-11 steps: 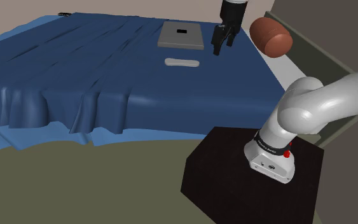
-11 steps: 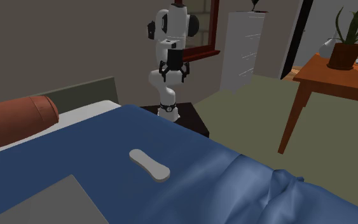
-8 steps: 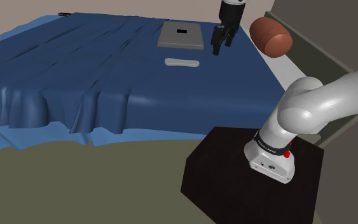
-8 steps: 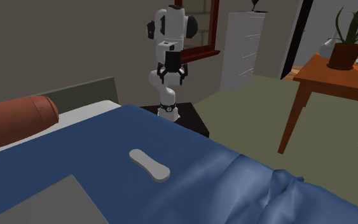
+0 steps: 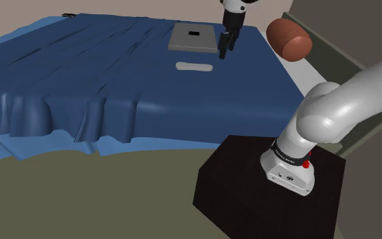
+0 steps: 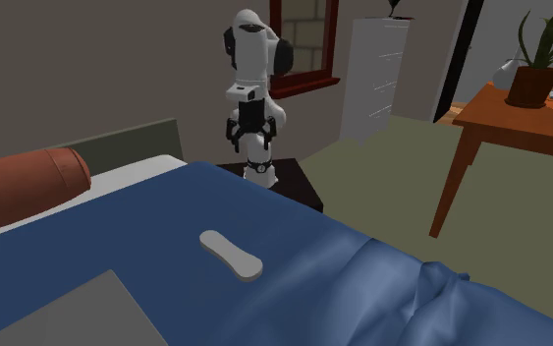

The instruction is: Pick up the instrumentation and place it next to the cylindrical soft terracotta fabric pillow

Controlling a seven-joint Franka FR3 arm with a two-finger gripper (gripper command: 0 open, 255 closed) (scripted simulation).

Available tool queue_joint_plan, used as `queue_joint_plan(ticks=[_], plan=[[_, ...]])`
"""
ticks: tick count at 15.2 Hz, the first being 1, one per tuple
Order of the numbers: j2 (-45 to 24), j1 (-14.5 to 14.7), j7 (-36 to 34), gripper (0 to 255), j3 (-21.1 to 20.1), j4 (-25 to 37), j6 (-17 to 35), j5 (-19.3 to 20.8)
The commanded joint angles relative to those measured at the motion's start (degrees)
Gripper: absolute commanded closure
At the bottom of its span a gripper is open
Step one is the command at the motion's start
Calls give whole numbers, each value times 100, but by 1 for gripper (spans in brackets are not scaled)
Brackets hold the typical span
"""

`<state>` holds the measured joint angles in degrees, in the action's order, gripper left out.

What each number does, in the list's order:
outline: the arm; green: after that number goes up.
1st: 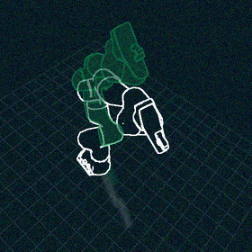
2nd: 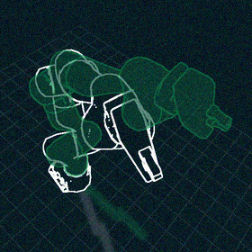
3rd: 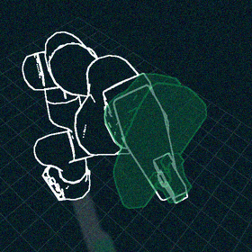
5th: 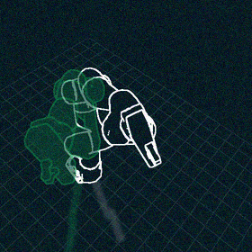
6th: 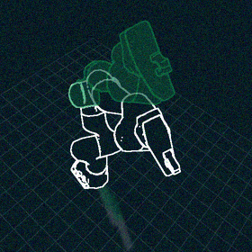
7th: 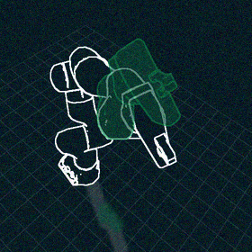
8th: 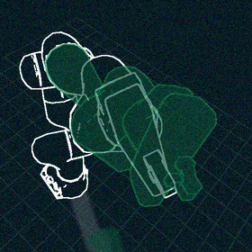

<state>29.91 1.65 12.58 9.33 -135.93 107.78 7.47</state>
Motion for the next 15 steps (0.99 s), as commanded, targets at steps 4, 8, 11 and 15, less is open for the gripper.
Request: queue_joint_plan(ticks=[4, 8, 11, 15], plan=[[-1126, 93, 1047, 0, 511, 492, 648, -81], [-2062, 168, 1892, 0, 809, 1057, 982, -350], [-2793, 174, 2541, 0, 947, 1570, 1143, -646], [-3786, 84, 3369, 0, 994, 2376, 1221, -1091]])
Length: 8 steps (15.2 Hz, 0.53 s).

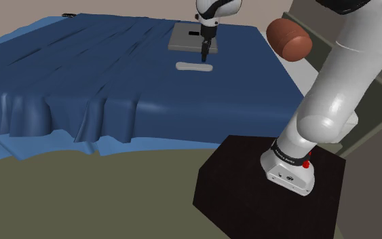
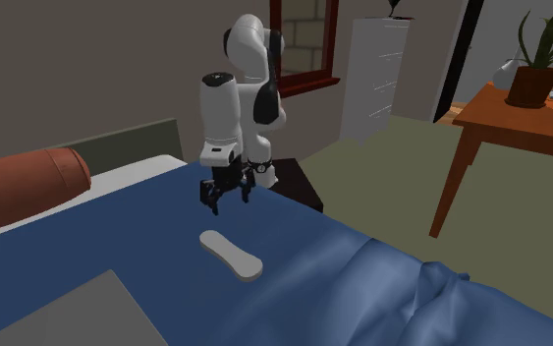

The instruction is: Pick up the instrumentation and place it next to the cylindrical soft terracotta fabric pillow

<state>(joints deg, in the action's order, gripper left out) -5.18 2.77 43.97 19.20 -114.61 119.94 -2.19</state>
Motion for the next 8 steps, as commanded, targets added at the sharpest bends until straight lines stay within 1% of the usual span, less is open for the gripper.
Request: queue_joint_plan(ticks=[1, 6, 8], plan=[[-526, -69, 422, 0, -6, 468, 0, -233], [-1772, -351, 1247, 0, -182, 1736, -154, -673], [-1823, -366, 1266, 0, -200, 1725, -94, -687]])
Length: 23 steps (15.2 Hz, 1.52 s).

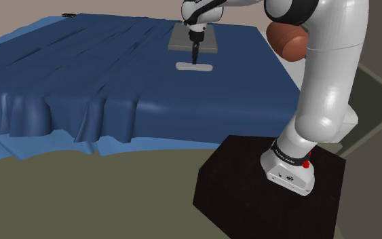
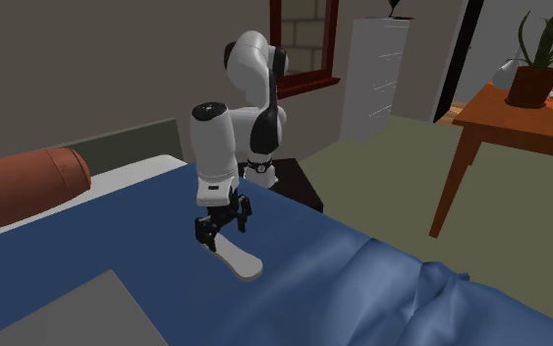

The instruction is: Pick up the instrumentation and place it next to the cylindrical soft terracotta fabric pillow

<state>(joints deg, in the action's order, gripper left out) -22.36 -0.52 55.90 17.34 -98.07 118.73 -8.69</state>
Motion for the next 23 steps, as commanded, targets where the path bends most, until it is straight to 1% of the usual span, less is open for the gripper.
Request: queue_joint_plan(ticks=[1, 6, 14, 15, 23], plan=[[-135, -39, 81, 0, -21, 36, 91, -49], [-323, -55, 129, 0, -61, -135, 441, -126], [-322, -55, 129, 0, -61, -134, 440, -126], [-322, -55, 129, 255, -61, -134, 440, -126], [-322, -55, 129, 255, -61, -135, 440, -126]])
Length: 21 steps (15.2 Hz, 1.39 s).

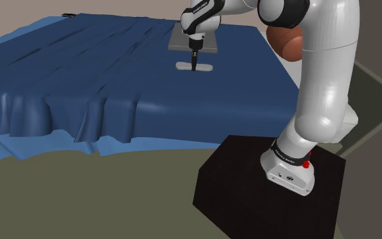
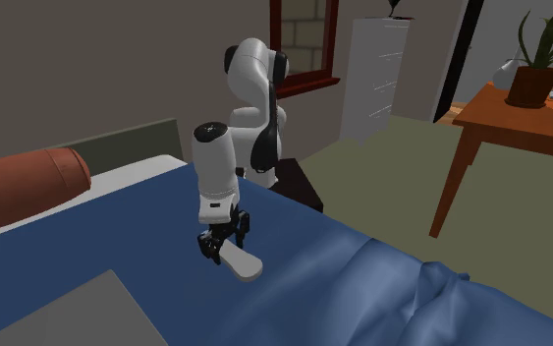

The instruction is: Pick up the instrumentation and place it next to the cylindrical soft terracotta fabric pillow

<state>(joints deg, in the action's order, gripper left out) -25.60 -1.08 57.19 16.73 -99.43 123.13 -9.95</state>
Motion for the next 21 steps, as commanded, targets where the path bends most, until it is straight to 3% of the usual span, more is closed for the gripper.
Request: queue_joint_plan(ticks=[1, 21], plan=[[1, 0, 0, 255, 0, 2, 1, 0], [543, 40, -167, 255, 103, 795, -1307, 228]])
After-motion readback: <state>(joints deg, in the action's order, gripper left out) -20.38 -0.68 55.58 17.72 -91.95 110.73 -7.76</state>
